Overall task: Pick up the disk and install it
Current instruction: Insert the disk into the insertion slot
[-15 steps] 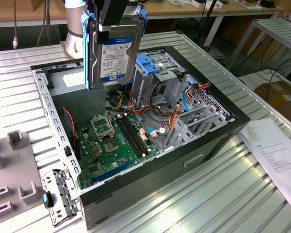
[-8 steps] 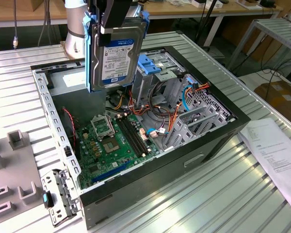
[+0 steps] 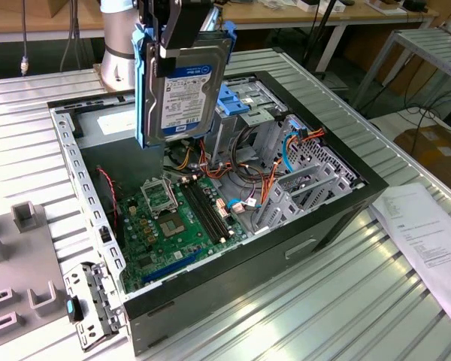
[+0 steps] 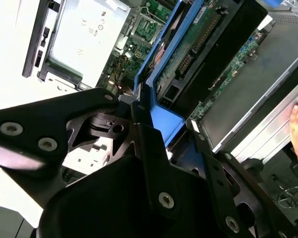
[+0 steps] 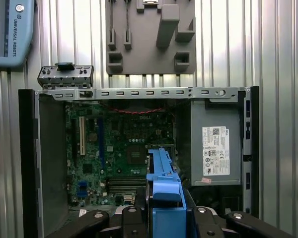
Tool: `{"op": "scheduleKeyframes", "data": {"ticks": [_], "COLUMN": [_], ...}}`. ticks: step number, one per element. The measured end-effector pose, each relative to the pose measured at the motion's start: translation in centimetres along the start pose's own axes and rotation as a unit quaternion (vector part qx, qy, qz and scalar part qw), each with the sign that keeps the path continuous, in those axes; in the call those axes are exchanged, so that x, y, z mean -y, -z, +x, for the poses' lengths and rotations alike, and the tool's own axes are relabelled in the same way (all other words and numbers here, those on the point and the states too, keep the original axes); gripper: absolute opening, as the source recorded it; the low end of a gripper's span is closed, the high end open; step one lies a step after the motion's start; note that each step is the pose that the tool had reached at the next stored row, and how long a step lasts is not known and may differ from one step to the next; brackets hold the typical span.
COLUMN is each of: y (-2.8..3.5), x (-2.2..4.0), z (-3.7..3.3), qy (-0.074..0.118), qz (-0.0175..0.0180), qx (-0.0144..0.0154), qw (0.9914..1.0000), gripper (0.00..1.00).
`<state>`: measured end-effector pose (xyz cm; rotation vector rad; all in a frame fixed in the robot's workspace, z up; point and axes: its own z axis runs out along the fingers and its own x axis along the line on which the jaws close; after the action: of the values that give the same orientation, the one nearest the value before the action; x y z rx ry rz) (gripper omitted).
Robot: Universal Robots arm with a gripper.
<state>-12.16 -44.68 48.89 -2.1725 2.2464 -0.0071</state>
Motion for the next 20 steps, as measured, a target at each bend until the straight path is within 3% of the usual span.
{"op": "scheduleKeyframes", "data": {"ticks": [10, 17, 20], "y": [-0.01, -0.11, -0.16], "x": [0.01, 0.07, 0.11], "z": [0.25, 2.16, 3.37], "qy": [-0.001, -0.001, -0.001], "qz": [0.0001, 0.0001, 0.0001], "qx": [-0.0005, -0.0005, -0.0005], "qw": [1.00000, 1.00000, 1.00000], "gripper": [0.37, 0.37, 0.37]}}
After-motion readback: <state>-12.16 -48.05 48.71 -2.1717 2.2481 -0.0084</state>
